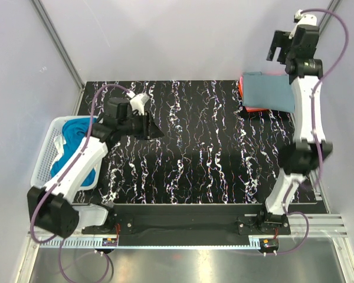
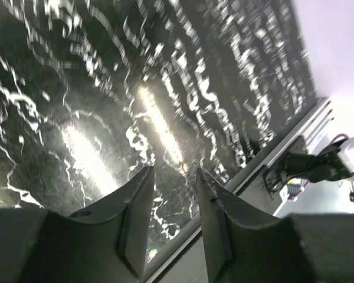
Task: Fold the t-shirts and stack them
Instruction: Neatly place the folded tshirt to the corner
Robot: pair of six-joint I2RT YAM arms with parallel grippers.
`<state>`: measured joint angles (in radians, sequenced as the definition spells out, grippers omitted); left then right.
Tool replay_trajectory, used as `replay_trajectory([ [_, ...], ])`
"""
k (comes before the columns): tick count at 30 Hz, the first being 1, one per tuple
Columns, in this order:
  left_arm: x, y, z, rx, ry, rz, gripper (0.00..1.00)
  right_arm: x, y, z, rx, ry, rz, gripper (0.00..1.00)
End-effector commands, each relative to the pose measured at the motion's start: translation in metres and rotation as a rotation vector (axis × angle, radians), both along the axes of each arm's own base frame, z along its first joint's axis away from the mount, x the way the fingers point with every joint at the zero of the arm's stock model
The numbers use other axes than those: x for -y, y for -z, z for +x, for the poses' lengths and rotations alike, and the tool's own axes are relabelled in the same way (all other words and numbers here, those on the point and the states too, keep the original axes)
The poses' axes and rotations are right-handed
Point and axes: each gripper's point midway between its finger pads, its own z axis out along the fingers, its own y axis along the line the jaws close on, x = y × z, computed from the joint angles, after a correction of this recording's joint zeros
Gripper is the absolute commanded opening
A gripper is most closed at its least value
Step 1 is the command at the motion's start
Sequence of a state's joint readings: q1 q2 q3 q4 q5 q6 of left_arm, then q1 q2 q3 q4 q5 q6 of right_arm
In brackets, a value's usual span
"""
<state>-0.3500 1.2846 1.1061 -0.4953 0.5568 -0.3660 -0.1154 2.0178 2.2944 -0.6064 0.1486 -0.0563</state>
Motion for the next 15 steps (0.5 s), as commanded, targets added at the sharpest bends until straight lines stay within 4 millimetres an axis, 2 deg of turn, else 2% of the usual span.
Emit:
replay_trajectory([
  [1,0.002,-0.085,0.004,0.238,-0.006,-0.119,0.41,-0.067,-0.071,-0.109,0.029,-0.068,0.202,1.0],
  [2,0.001,-0.099,0.001,0.272,-0.014,-0.136,0.41,-0.082,-0.066,-0.124,0.004,-0.079,0.298,1.0],
  [3,-0.004,-0.127,-0.006,0.338,-0.029,-0.163,0.42,-0.091,-0.082,-0.153,0.026,-0.101,0.35,1.0],
  [4,-0.007,-0.14,-0.01,0.369,-0.039,-0.172,0.45,-0.113,-0.075,-0.174,-0.033,-0.189,0.42,1.0],
  [5,-0.01,-0.151,-0.014,0.395,-0.053,-0.18,0.46,-0.124,-0.057,-0.187,-0.096,-0.213,0.482,1.0],
  [6,-0.016,-0.17,-0.023,0.444,-0.073,-0.197,0.47,-0.134,-0.067,-0.215,-0.075,-0.257,0.515,1.0],
  [7,-0.019,-0.179,-0.028,0.474,-0.08,-0.209,0.48,-0.149,-0.065,-0.231,-0.095,-0.321,0.564,1.0],
  [8,-0.022,-0.186,-0.034,0.492,-0.088,-0.222,0.52,-0.156,-0.04,-0.242,-0.158,-0.324,0.623,1.0],
  [9,-0.027,-0.193,-0.045,0.511,-0.113,-0.246,0.55,-0.163,-0.05,-0.268,-0.11,-0.366,0.638,1.0],
  [10,-0.03,-0.195,-0.052,0.517,-0.121,-0.26,0.61,-0.17,-0.051,-0.278,-0.092,-0.406,0.664,1.0],
  [11,-0.032,-0.197,-0.059,0.52,-0.124,-0.275,0.97,-0.174,-0.028,-0.288,-0.143,-0.394,0.706,1.0],
  [12,-0.036,-0.196,-0.073,0.524,-0.127,-0.288,0.99,-0.177,-0.033,-0.309,-0.107,-0.418,0.708,1.0],
  [13,-0.038,-0.194,-0.08,0.511,-0.13,-0.303,0.99,-0.179,-0.027,-0.321,-0.124,-0.42,0.725,1.0],
  [14,-0.039,-0.184,-0.085,0.491,-0.132,-0.304,0.99,-0.179,-0.02,-0.337,-0.123,-0.411,0.73,1.0],
  [15,-0.042,-0.183,-0.098,0.49,-0.125,-0.315,0.99,-0.179,-0.016,-0.346,-0.126,-0.4,0.734,1.0],
])
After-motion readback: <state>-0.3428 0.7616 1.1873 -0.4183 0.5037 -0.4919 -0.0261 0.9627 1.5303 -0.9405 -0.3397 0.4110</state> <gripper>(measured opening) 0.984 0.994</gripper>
